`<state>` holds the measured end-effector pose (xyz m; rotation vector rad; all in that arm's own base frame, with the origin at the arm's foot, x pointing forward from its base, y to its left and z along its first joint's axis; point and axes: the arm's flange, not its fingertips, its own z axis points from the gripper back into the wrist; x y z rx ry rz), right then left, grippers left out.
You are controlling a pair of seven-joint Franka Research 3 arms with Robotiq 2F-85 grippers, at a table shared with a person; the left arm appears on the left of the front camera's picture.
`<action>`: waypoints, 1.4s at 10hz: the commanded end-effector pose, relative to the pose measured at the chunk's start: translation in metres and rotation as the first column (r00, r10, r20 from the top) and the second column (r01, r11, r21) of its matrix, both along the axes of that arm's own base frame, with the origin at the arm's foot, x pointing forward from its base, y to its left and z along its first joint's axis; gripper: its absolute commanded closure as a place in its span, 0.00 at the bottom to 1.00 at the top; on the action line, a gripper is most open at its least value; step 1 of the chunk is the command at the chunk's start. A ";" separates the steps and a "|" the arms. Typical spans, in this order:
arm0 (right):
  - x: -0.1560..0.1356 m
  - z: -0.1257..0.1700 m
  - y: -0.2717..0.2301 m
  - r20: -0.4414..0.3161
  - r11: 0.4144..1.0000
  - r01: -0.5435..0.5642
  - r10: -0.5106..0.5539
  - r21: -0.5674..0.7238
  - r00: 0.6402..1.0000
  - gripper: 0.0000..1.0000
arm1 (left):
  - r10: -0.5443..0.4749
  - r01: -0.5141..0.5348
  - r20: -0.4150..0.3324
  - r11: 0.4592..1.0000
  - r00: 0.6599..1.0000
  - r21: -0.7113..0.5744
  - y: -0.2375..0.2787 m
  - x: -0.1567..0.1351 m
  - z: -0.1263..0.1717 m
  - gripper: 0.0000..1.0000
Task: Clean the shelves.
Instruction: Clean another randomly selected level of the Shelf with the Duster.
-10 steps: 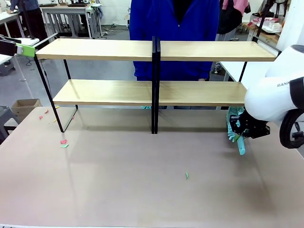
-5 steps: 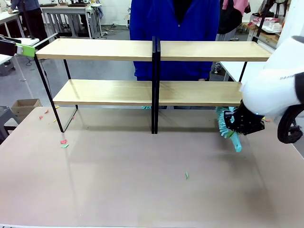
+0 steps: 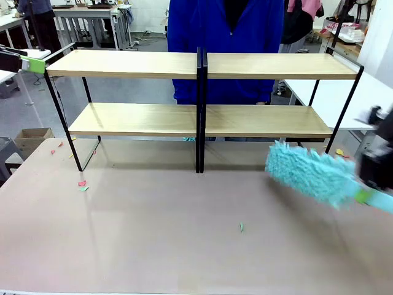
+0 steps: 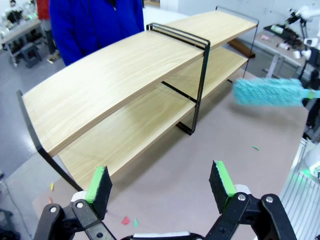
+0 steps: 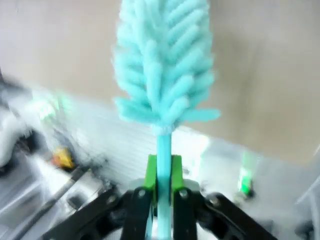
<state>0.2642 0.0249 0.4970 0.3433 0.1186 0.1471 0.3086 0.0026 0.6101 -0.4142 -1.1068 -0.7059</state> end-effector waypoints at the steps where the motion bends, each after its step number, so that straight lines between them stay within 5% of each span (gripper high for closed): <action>1: -0.035 -0.003 -0.045 -0.086 0.983 -0.185 0.186 0.012 0.979 0.87 | 0.017 -0.017 -0.002 1.000 1.000 0.005 -0.003 -0.005 -0.006 0.00; 4: -0.060 0.047 -0.114 -0.072 0.847 -0.495 0.516 0.193 0.854 0.87 | 0.017 -0.017 -0.002 1.000 1.000 0.005 -0.003 -0.005 -0.006 0.00; 6: -0.058 0.078 -0.160 0.125 0.682 -0.675 0.672 0.281 0.730 0.87 | 0.017 -0.017 -0.002 1.000 1.000 0.005 -0.003 -0.005 -0.006 0.00; 9: -0.048 0.103 -0.175 0.438 0.419 -0.903 0.798 0.093 0.415 0.87 | 0.017 -0.017 -0.002 1.000 1.000 0.005 -0.003 -0.005 -0.006 0.00; 12: -0.049 0.124 -0.182 0.644 0.441 -0.892 0.713 -0.103 0.278 0.87 | 0.017 -0.017 -0.002 1.000 1.000 0.005 -0.003 -0.005 -0.006 0.00; 14: -0.040 0.140 -0.188 0.717 0.515 -0.834 0.657 -0.199 0.235 0.87 | 0.017 -0.017 -0.002 1.000 1.000 0.005 -0.003 -0.005 -0.006 0.00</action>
